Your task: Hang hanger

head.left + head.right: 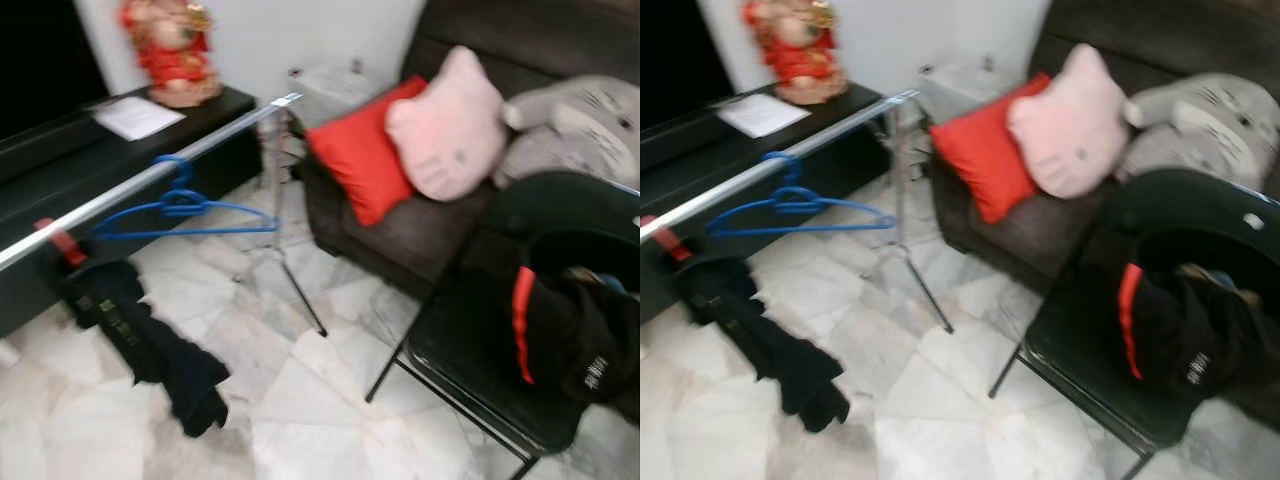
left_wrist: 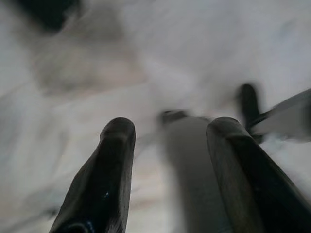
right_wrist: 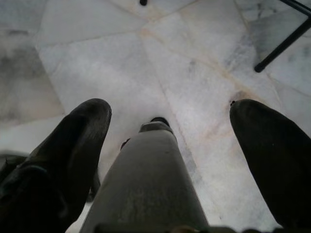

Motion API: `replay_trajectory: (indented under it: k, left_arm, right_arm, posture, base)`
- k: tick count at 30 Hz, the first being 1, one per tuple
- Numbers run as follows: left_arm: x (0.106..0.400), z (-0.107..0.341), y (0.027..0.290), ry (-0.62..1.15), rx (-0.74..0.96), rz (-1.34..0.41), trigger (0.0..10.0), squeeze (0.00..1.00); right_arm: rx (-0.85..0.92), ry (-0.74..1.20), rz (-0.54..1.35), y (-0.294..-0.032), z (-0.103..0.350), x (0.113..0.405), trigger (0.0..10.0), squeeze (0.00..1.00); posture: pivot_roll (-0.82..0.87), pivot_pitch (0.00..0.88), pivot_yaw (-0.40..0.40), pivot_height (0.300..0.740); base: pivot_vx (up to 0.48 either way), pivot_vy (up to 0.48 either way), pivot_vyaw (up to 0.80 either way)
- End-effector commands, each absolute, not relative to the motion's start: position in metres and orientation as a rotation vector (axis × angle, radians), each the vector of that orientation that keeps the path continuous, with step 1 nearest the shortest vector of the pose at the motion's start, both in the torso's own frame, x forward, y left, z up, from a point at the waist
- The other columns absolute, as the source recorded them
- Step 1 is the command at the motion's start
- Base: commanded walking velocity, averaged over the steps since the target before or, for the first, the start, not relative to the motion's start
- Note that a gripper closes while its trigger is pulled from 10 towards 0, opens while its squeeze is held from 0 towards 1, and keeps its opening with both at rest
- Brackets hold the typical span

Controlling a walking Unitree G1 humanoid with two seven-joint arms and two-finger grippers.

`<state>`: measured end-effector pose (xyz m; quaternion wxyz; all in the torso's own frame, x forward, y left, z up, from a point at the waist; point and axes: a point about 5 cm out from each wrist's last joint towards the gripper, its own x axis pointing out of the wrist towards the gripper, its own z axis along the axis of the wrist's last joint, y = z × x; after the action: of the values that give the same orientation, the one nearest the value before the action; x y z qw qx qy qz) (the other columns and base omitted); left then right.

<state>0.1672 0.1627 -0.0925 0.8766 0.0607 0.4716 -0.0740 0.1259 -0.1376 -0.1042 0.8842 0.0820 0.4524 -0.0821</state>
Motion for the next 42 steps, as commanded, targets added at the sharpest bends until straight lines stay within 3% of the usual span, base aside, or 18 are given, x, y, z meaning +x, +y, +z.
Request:
replay_trajectory:
  k: [1,12,20,22,25,32,37,42]
  left_arm:
    - [0.144,-0.102,0.174,1.075,0.143,-0.141,10.0,0.0]
    - [0.146,-0.101,0.176,1.074,0.162,-0.144,10.0,0.0]
    - [0.149,-0.092,0.221,1.066,0.175,-0.099,10.0,0.0]
    - [0.148,-0.085,0.247,1.067,0.191,-0.08,10.0,0.0]
    - [0.147,-0.085,0.252,1.068,0.189,-0.074,10.0,0.0]
    - [0.148,-0.089,0.233,1.064,0.177,-0.094,10.0,0.0]
    - [0.156,-0.094,0.196,1.046,0.143,-0.119,10.0,0.0]
    - [0.156,-0.097,0.175,1.049,0.138,-0.137,10.0,0.0]
  right_arm:
    - [0.214,1.042,-0.157,-0.119,-0.112,0.101,10.0,0.0]
    - [0.217,1.041,-0.157,-0.118,-0.112,0.102,10.0,0.0]
    - [0.217,1.041,-0.157,-0.118,-0.112,0.102,10.0,0.0]
    - [0.216,1.042,-0.154,-0.118,-0.112,0.102,10.0,0.0]
    - [0.215,1.041,-0.153,-0.118,-0.112,0.102,10.0,0.0]
    - [0.214,1.039,-0.153,-0.118,-0.112,0.103,10.0,0.0]
    - [0.221,1.03,-0.158,-0.119,-0.111,0.103,10.0,0.0]
    - [0.224,1.027,-0.161,-0.119,-0.111,0.104,10.0,0.0]
  posture:
    - [0.01,0.111,-0.007,0.74]
    - [0.01,0.11,-0.006,0.74]
    - [0.02,0.108,-0.006,0.74]
    - [0.02,0.107,-0.007,0.74]
    - [0.02,0.107,-0.006,0.74]
    - [0.02,0.104,-0.006,0.74]
    - [0.02,0.104,-0.006,0.74]
    - [0.02,0.102,-0.008,0.74]
  base:
    - [0.0,0.0,-0.78]
    - [0.0,-0.084,-0.78]
    - [0.0,0.0,-0.78]
    - [0.0,0.0,-0.78]
    - [0.0,0.0,-0.78]
    - [0.0,0.0,-0.73]
    - [0.0,0.0,-0.15]
    - [0.0,0.0,0.0]
